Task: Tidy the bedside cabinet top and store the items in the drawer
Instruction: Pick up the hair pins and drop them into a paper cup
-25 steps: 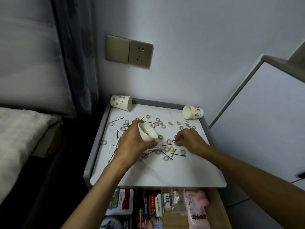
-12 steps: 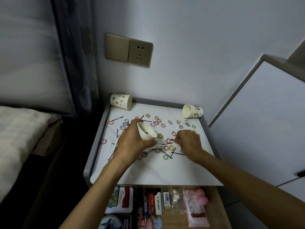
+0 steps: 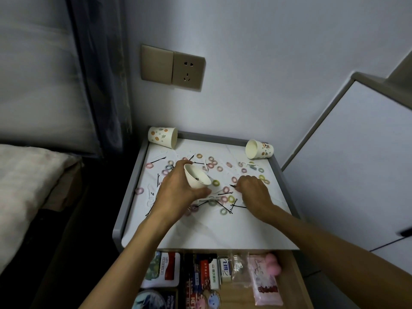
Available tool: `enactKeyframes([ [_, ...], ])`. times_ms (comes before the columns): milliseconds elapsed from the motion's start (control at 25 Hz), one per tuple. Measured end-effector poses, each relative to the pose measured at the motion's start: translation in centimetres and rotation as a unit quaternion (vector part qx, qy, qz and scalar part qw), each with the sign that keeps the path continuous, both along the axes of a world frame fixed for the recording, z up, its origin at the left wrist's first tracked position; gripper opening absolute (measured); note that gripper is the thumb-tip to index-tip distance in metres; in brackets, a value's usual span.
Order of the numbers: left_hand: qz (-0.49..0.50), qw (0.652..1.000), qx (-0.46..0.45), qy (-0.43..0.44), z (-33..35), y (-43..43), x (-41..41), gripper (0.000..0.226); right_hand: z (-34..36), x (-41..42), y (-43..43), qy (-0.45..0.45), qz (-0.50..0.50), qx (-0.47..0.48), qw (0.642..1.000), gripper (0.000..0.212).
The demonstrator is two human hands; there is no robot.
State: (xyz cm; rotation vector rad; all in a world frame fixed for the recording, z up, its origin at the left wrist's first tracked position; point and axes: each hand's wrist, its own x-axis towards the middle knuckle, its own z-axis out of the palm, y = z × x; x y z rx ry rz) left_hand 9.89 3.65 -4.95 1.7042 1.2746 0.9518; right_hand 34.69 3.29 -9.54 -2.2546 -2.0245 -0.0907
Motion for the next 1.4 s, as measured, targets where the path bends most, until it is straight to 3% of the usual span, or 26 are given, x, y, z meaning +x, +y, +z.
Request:
enactKeyframes([
  [120,0.003,1.000,-0.003,-0.018,-0.1,0.1,-0.2,0.062,1.4,0.0,0.6,0.121,0.049,-0.001,0.991,0.008],
  [320,0.004,1.000,0.001,-0.003,0.0,0.2,0.0,0.064,1.6,-0.7,1.0,0.099,0.162,-0.068,0.979,0.013],
  [680,0.004,1.000,-0.008,-0.015,-0.1,0.1,0.1,0.062,0.7,-0.7,2.0,0.180,0.063,-0.087,0.978,0.008],
  [960,0.004,1.000,-0.002,-0.002,0.1,0.2,0.0,0.064,0.3,-0.5,2.4,0.284,-0.001,-0.031,0.958,0.008],
  [1240,0.005,1.000,0.002,0.013,0.2,0.1,0.0,0.063,0.5,-0.5,1.6,0.215,0.029,-0.027,0.976,0.012],
  [1400,0.006,1.000,0.001,0.019,0.2,0.0,0.1,0.065,0.3,-1.5,1.3,-0.024,0.115,-0.044,0.992,0.013],
])
